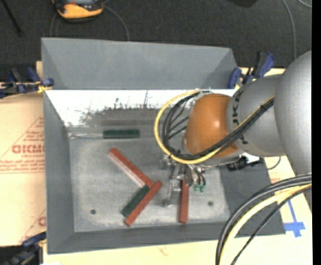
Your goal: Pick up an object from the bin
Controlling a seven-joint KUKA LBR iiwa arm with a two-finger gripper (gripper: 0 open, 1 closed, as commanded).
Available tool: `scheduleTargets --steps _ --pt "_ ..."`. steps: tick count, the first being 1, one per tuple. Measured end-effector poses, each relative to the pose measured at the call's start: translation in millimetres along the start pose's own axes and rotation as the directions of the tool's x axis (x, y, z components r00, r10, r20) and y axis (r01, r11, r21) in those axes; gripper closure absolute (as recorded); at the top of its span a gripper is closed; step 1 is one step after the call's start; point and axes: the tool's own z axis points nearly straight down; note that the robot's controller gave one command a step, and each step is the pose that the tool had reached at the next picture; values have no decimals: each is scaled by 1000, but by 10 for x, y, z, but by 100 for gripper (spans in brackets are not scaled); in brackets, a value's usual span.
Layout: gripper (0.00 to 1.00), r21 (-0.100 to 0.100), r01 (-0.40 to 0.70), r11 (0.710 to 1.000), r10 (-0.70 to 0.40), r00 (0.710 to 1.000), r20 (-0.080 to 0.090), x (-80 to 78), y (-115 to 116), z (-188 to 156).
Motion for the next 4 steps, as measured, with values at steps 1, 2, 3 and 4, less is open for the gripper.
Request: scheduleTargets --steps 1,2,3,4 --pt "100 -2 27 1000 -27 1000 2 78 930 7" --pt "100 -2 27 1000 -27 1000 2 78 930 7" --pt "100 0 12 1000 -12 1000 -1 205 875 -1117" --pt "100 0 12 1000 -12 1000 -1 205 874 -1117"
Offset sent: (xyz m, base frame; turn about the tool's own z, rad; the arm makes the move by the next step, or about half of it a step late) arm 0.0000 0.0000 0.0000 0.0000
